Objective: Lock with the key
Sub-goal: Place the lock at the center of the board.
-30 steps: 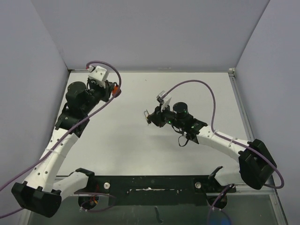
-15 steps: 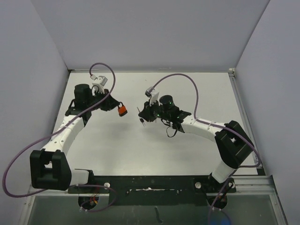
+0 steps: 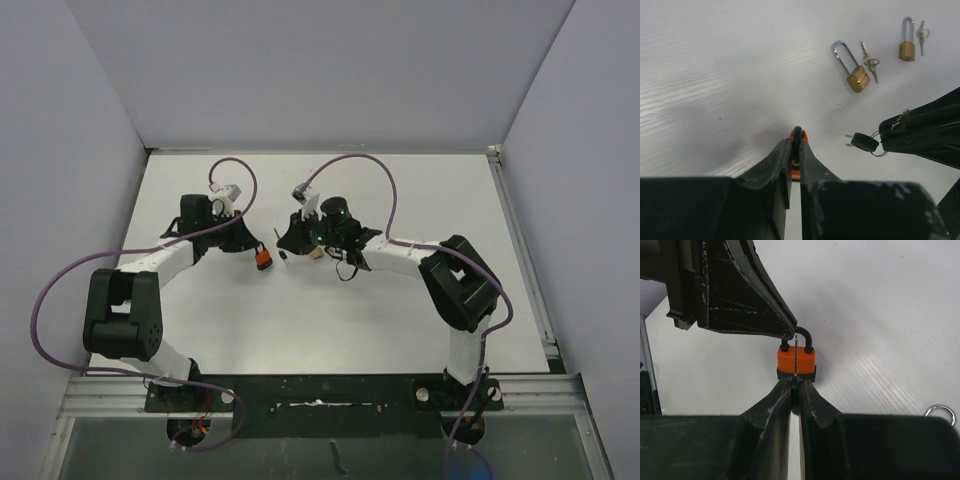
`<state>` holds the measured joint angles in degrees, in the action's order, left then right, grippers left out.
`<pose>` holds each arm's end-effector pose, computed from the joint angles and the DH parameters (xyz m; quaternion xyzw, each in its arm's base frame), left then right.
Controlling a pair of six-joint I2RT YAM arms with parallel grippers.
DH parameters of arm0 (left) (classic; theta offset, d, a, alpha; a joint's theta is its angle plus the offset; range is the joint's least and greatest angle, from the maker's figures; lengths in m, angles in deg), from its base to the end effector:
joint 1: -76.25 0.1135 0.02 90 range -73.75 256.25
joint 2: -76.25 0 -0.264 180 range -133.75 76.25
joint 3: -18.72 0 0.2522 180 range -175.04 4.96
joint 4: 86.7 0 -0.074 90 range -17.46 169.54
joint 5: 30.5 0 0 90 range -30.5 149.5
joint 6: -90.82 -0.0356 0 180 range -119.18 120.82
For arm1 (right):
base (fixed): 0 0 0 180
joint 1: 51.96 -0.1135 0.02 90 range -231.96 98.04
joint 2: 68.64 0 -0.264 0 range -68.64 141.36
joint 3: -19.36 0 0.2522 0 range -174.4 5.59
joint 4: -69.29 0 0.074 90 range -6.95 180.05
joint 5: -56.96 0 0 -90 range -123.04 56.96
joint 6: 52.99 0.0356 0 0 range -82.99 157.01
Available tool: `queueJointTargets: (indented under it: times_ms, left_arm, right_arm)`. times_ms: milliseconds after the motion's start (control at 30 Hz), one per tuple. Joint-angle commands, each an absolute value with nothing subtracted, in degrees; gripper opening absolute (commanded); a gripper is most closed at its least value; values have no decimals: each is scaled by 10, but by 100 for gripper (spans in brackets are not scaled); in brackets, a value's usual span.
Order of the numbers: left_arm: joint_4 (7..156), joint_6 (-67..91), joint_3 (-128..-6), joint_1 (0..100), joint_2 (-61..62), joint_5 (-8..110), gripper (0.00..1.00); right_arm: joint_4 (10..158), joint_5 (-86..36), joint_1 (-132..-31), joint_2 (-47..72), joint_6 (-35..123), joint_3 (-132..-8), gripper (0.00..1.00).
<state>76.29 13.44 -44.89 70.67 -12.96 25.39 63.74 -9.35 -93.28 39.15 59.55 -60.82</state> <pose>0.3165 -0.0510 0.1984 0.0639 0.8810 -0.3259 0.3369 0.3082 0.2900 0.2080 -0.2456 0.7821 0.4337 0.3741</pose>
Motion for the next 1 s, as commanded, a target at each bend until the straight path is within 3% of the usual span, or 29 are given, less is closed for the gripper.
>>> queueJointTargets:
  times_ms: [0, 400, 900, 967]
  left_arm:
    - [770, 100, -475, 702, -153, 301, 0]
    - [754, 60, -531, 686, -233, 414, 1]
    - [748, 56, -583, 678, -270, 436, 33]
    - [754, 61, -582, 677, -266, 433, 35]
  right_arm:
    - [593, -70, -933, 421, 612, -652, 0]
    - [638, -86, -932, 488, 590, -691, 0]
    - [659, -87, -905, 566, 589, -750, 0]
    - [664, -87, -900, 571, 587, -757, 6]
